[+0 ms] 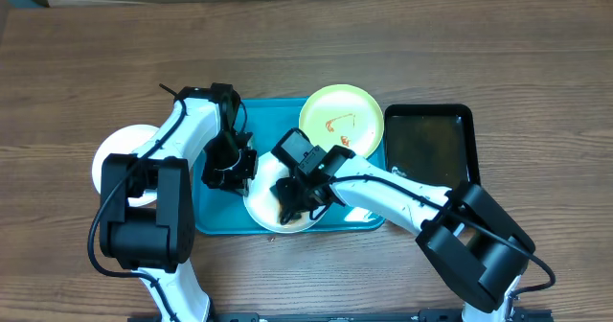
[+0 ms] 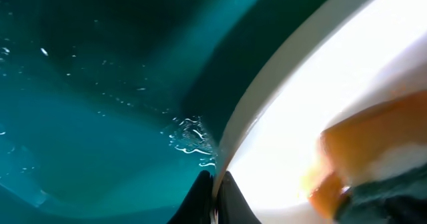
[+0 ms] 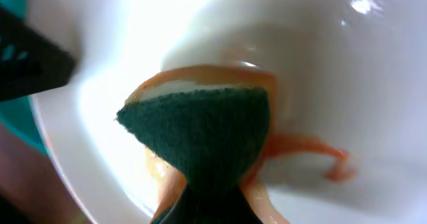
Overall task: Clean dirty plates on tray and stack at the side
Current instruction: 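Scrub the held white plate with the sponge in the right gripper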
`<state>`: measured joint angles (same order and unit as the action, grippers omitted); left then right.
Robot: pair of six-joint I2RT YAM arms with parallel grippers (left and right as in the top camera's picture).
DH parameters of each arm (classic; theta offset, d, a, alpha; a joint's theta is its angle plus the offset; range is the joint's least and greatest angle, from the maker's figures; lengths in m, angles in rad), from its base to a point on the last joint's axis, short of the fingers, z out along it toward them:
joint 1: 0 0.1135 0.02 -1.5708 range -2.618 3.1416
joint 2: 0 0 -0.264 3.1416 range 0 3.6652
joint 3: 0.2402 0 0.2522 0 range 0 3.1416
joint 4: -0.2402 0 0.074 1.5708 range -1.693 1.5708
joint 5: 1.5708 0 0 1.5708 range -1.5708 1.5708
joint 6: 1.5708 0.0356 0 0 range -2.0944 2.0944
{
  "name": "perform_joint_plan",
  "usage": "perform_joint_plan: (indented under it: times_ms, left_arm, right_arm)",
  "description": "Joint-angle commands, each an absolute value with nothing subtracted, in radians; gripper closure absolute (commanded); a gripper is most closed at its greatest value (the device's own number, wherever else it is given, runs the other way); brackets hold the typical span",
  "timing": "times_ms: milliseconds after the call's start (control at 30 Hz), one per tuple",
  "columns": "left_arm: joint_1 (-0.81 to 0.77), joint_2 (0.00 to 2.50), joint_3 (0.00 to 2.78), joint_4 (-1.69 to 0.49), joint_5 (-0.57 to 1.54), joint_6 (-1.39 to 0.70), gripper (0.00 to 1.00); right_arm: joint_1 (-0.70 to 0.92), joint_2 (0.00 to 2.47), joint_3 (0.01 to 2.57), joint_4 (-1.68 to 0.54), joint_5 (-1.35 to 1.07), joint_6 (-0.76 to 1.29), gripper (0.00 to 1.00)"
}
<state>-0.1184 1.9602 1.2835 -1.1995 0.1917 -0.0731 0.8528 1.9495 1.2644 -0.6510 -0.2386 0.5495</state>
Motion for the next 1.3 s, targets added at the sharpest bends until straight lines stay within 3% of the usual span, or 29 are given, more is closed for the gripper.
perform_joint_plan:
  times_ms: [0, 267, 567, 867, 1267]
  left_arm:
    - [-0.128, 1.975, 1.279, -1.205, 0.183, -0.078, 0.96]
    - [-0.128, 1.975, 1.279, -1.204, 0.184, -0.078, 0.96]
    - [-0.128, 1.975, 1.279, -1.205, 0.184, -0.079, 0.96]
    - [-0.128, 1.975, 1.279, -1.205, 0.184, -0.079, 0.96]
    - [-0.128, 1.975, 1.279, -1.208, 0.184, -0.083, 0.96]
  right_arm:
    - [0.79, 1.959, 1.264, -0.705, -0.112, 0.551, 0.96]
    - [0.713, 1.959, 1.264, -0.709, -0.188, 0.55, 0.96]
    - [0.747, 1.959, 1.265, -0.486, -0.214, 0.542, 0.9]
    - [0.744, 1.849, 1.266, -0.567, -0.151, 0.379, 0.93]
    - [0.745, 1.918, 1.263, -0.597, -0.051, 0.253, 0.96]
